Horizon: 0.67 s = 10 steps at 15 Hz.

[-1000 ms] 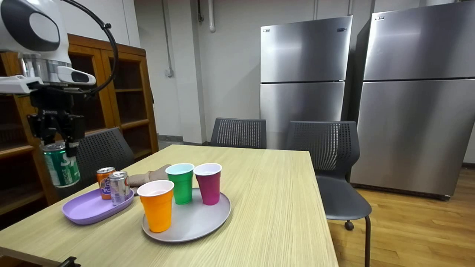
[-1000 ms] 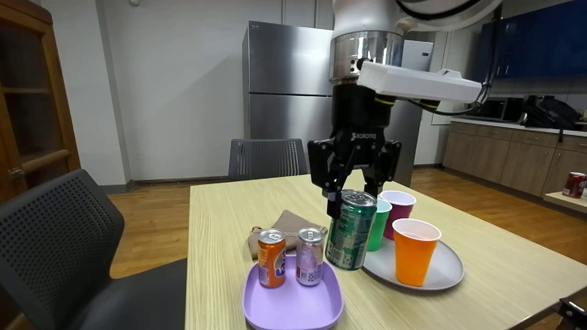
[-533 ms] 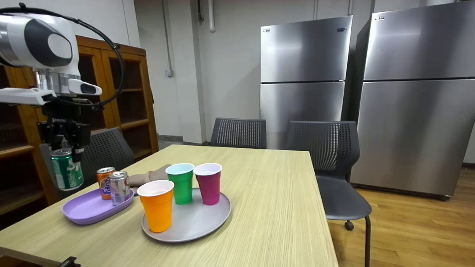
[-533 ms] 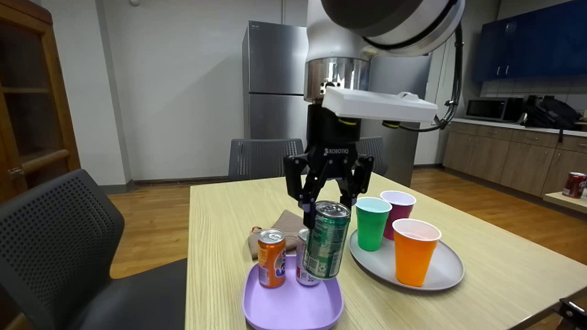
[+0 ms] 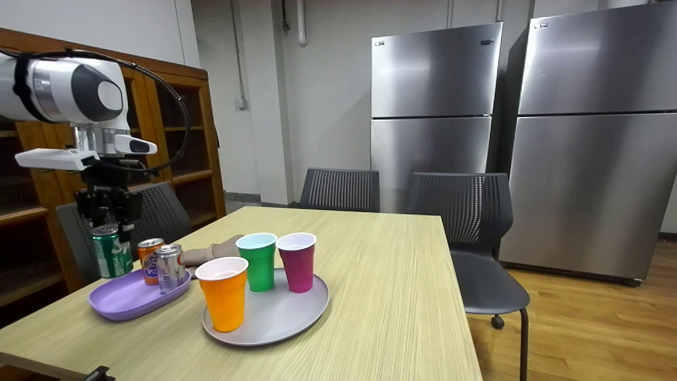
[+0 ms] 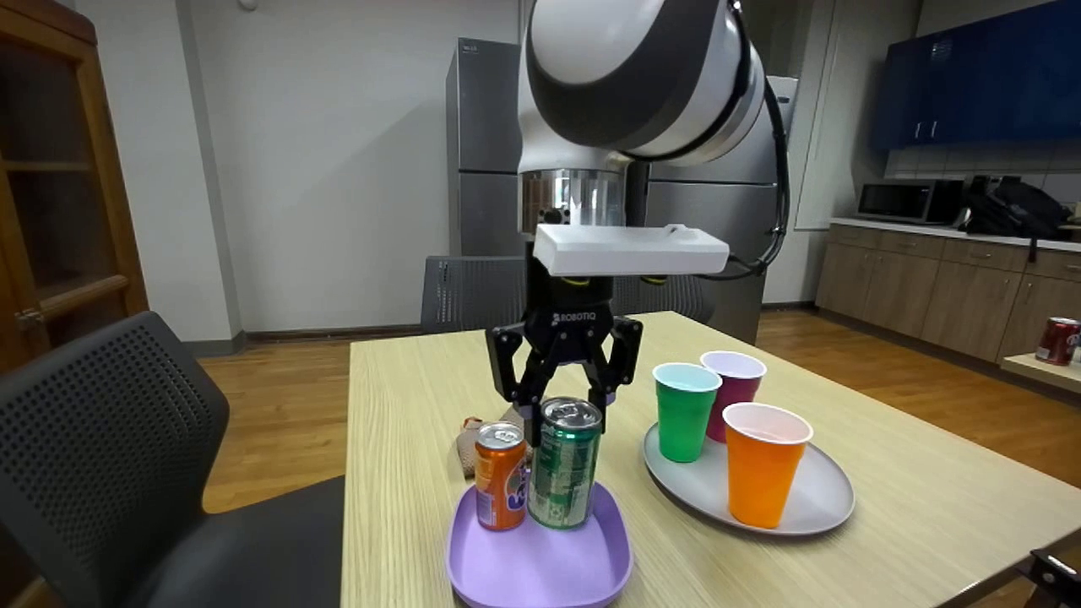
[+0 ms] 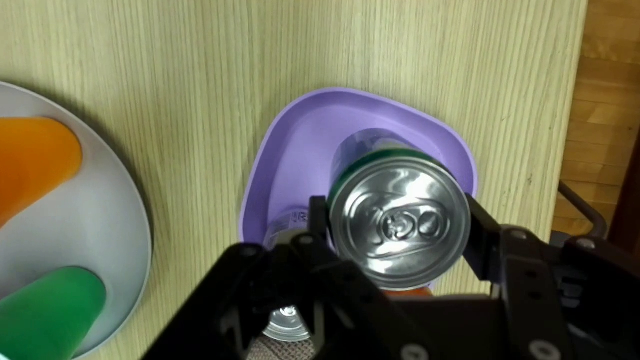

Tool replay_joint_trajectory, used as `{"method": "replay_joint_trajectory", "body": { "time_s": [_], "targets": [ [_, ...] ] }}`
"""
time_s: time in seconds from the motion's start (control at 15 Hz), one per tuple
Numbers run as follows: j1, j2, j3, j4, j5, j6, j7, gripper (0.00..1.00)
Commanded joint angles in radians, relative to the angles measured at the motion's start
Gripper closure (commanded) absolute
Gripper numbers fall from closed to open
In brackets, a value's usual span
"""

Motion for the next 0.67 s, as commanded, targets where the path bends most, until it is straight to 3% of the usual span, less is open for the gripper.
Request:
{"method": "replay_joint_trajectory", "body": {
  "time_s": [0.0,0.6],
  "targets": [
    [0.021,0.07,-0.024,0.081,-0.048,-0.012,0.063,0.62],
    [0.056,0.183,-0.072,0.161,-0.067,-0.025,0.097,0.62]
  ]
}}
